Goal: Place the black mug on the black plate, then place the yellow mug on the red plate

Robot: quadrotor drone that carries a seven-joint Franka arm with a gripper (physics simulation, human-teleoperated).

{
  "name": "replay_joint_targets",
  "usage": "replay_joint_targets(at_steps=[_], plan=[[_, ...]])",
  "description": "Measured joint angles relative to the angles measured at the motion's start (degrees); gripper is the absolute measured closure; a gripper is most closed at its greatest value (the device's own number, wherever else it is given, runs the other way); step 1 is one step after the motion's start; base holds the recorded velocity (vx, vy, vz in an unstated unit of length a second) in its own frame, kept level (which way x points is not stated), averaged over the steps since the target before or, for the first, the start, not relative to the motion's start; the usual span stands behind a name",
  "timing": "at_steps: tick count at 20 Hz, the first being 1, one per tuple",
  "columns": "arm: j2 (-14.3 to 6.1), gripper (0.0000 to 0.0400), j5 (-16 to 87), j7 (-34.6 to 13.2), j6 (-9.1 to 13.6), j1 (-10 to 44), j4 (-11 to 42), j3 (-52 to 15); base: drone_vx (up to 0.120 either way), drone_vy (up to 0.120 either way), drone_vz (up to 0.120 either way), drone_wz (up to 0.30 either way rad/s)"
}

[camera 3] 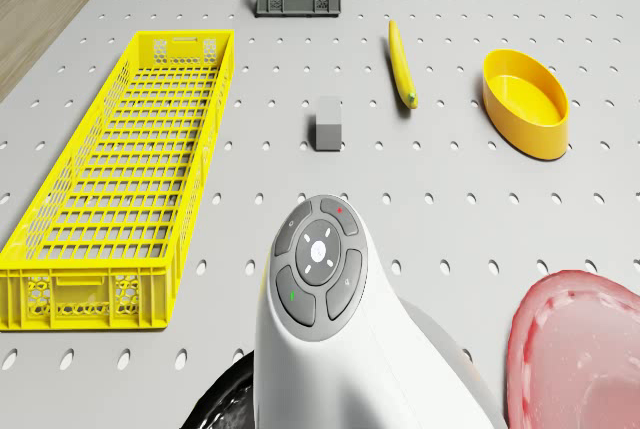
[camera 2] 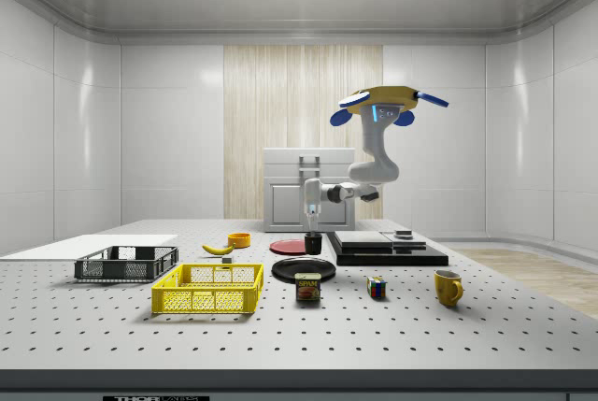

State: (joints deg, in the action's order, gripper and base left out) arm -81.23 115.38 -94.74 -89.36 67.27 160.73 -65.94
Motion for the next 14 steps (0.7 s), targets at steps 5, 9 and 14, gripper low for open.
replay_joint_targets(at_steps=[5, 9, 14], plan=[[-0.21, 0.029, 0.87, 0.0, -0.68, 0.23, -0.42, 0.99, 0.048, 0.0, 0.0, 0.0], [-0.33, 0.029, 3.17, 0.11, -2.07, 0.71, -1.53, 3.48, 0.0, 0.0, 0.0, 0.0], [-0.17, 0.029, 6.35, 0.28, -3.91, 1.45, -3.33, 6.9, 0.0, 0.0, 0.0, 0.0]])
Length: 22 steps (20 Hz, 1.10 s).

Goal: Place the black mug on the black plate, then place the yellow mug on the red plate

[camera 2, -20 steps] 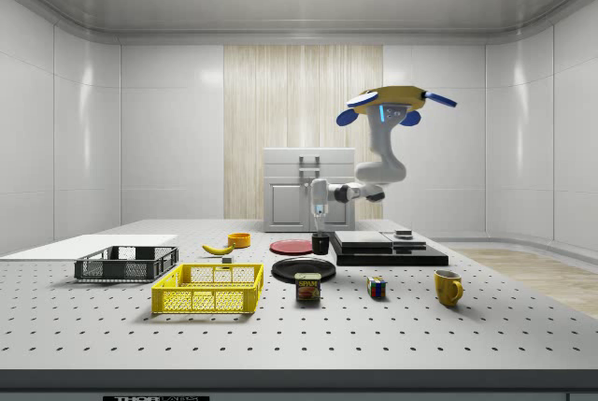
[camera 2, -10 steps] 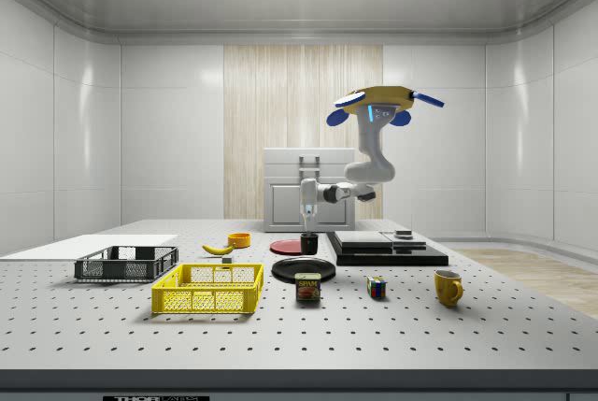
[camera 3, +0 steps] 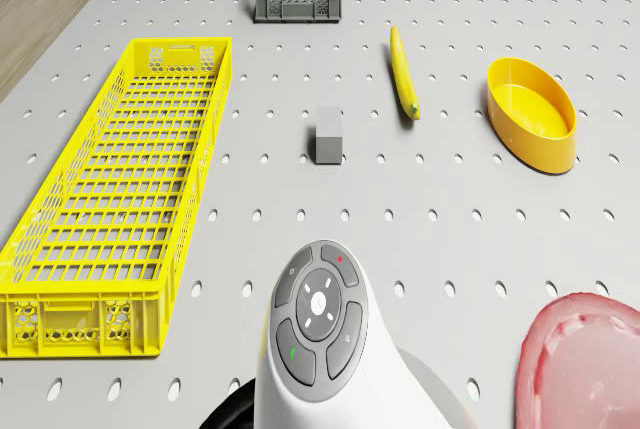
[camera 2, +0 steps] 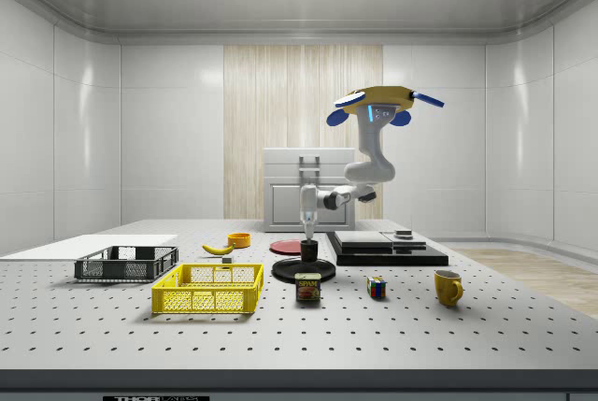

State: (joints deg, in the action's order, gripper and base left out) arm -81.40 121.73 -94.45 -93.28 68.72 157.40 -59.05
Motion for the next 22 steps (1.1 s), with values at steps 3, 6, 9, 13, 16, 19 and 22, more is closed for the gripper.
replay_joint_targets(at_steps=[3, 6, 9, 13, 16, 19, 22], plan=[[0.25, 0.029, 1.69, 0.12, -0.93, 0.4, -1.08, 1.79, 0.0, 0.0, 0.0, 0.0], [0.6, 0.029, 3.29, 0.26, -1.78, 0.77, -2.17, 3.45, 0.0, 0.0, 0.0, 0.0], [1.05, 0.0267, 4.86, 0.43, -2.61, 1.13, -3.33, 5.08, 0.0, 0.0, 0.0, 0.0], [1.48, 0.0098, 5.64, 0.63, -2.75, 1.11, -3.82, 5.79, 0.0, 0.0, 0.0, 0.0], [1.5, 0.0046, 4.87, 0.7, -1.93, 0.65, -3.04, 4.88, 0.0, 0.0, 0.0, 0.0], [1.42, 0.0022, 3.51, 0.72, -0.79, 0.06, -1.87, 3.35, 0.0, 0.0, 0.04, 0.0], [1.34, 0.001, 1.89, 0.69, 0.4, -0.49, -0.66, 1.58, 0.0, 0.0, 0.12, 0.0]])
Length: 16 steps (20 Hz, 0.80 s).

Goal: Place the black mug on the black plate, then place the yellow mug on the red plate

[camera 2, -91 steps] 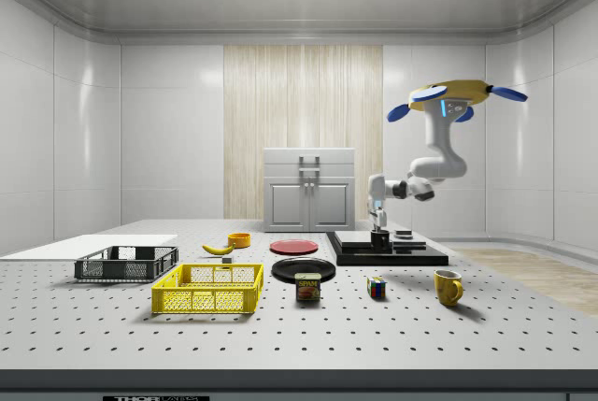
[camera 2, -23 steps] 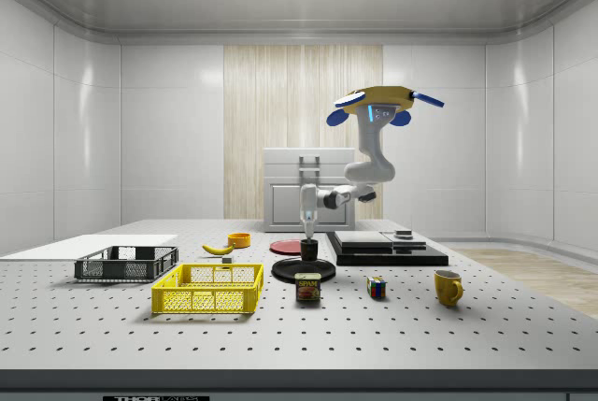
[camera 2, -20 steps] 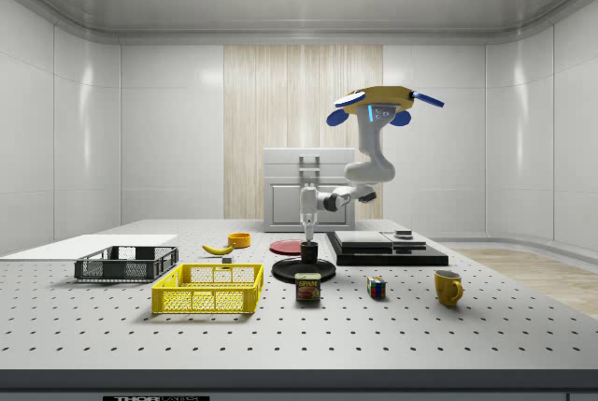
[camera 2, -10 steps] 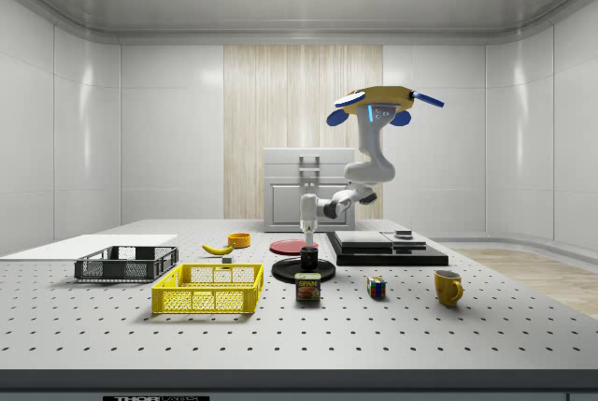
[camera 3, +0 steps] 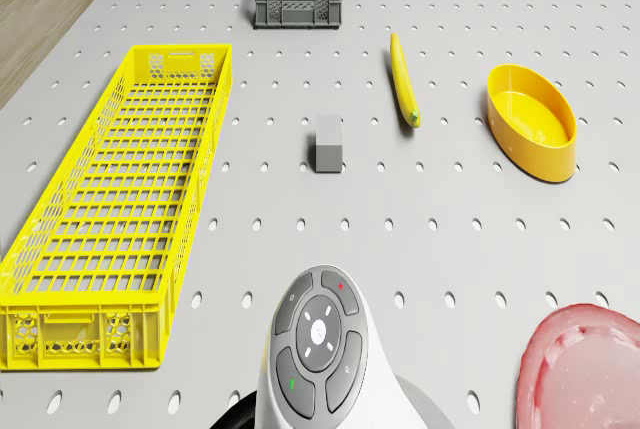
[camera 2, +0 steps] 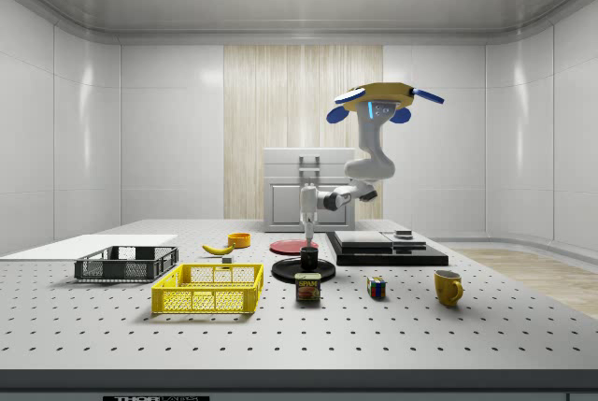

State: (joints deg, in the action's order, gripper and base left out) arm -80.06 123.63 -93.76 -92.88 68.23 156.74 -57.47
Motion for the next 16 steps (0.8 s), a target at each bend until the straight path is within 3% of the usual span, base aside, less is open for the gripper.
replay_joint_targets(at_steps=[7, 10, 16], plan=[[0.0, 0.0002, -1.97, -0.07, 1.4, -0.58, 1.31, -2.16, 0.0, 0.017, 0.12, 0.0], [0.02, 0.0001, -2.27, -0.08, 1.62, -0.66, 1.49, -2.49, -0.12, 0.12, 0.093, 0.0], [0.04, 0.0, -2.5, -0.08, 1.8, -0.73, 1.63, -2.75, -0.12, 0.12, 0.0, 0.0]])
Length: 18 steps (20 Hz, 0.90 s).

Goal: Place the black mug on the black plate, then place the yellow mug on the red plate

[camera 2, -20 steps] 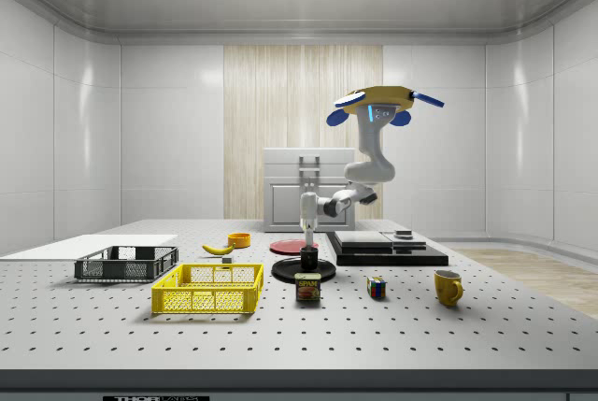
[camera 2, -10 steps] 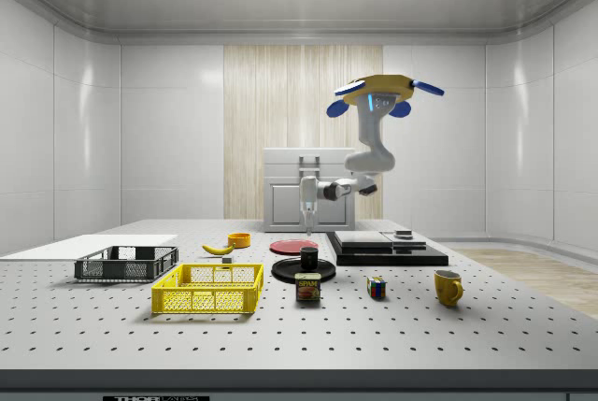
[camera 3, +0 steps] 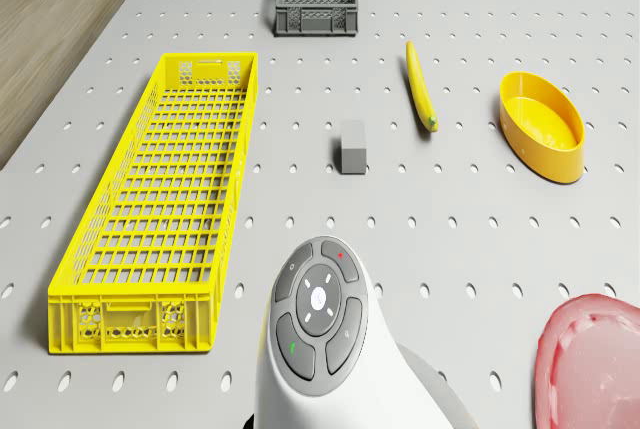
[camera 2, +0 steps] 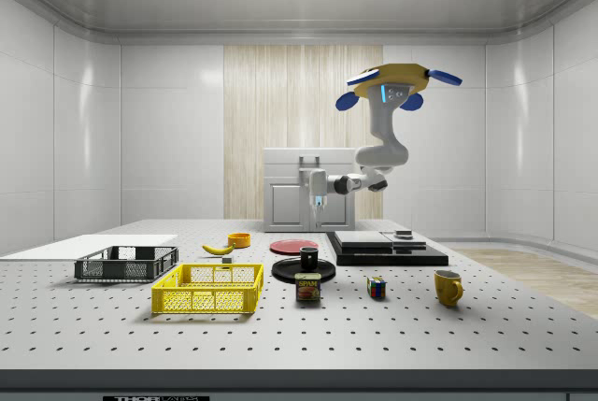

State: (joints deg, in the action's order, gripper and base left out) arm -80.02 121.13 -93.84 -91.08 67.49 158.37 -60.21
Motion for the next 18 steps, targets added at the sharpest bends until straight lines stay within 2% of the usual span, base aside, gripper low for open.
replay_joint_targets(at_steps=[18], plan=[[0.05, 0.0, -0.05, 0.02, 0.1, -0.05, 0.05, -0.07, -0.12, 0.12, 0.0, 0.0]])
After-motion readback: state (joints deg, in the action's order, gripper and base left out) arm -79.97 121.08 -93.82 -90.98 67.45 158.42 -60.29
